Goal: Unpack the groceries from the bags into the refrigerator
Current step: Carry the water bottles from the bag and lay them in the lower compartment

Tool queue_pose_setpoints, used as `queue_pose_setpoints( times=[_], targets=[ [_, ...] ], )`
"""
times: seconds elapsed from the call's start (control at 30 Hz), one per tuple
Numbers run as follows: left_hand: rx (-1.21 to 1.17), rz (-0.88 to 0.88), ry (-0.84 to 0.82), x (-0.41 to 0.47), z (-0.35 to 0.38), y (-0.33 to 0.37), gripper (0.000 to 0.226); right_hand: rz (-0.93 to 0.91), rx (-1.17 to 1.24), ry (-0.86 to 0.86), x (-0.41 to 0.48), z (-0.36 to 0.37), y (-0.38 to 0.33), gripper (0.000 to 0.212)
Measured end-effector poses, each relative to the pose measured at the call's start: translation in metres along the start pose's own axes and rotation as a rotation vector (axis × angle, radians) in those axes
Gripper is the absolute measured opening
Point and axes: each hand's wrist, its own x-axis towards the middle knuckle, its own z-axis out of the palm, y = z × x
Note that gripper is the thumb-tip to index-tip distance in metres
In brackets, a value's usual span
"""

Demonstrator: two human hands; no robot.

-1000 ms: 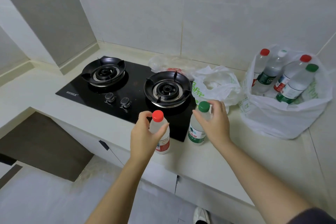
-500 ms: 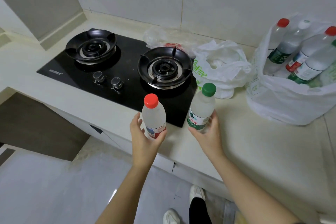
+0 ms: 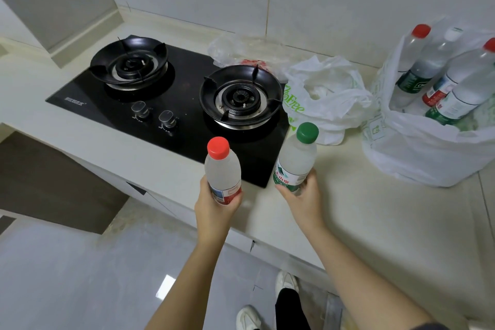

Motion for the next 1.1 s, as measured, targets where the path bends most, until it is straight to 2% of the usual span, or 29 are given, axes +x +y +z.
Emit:
queue_pose_setpoints(
  times=[0.17, 0.3, 0.63, 0.83, 1.1],
  targets=[
    [-0.058, -0.013, -0.02, -0.004, -0.009, 0.012, 0.057, -0.009, 0.031, 0.026, -0.012, -0.001, -0.021, 0.058],
    [-0.119, 0.025, 0.009, -0.01, -0.025, 0.047, 0.049, -0.072, 0.048, 0.005, -0.023, -0.003, -0.066, 0.057],
    [-0.277, 0.267, 0.101, -0.034, -0.105, 0.17, 0.051, -0.309, 0.167, -0.05, -0.06, -0.009, -0.21, 0.056],
    [-0.354, 0.286, 0.127, -0.053, -0.138, 0.185, 0.051, -0.39, 0.168, -0.058, -0.074, -0.013, -0.247, 0.056],
    [-0.35, 0.33, 0.253, -0.067, -0.188, 0.196, 0.048, -0.434, 0.171, -0.205, -0.086, 0.022, -0.265, 0.054]
  ],
)
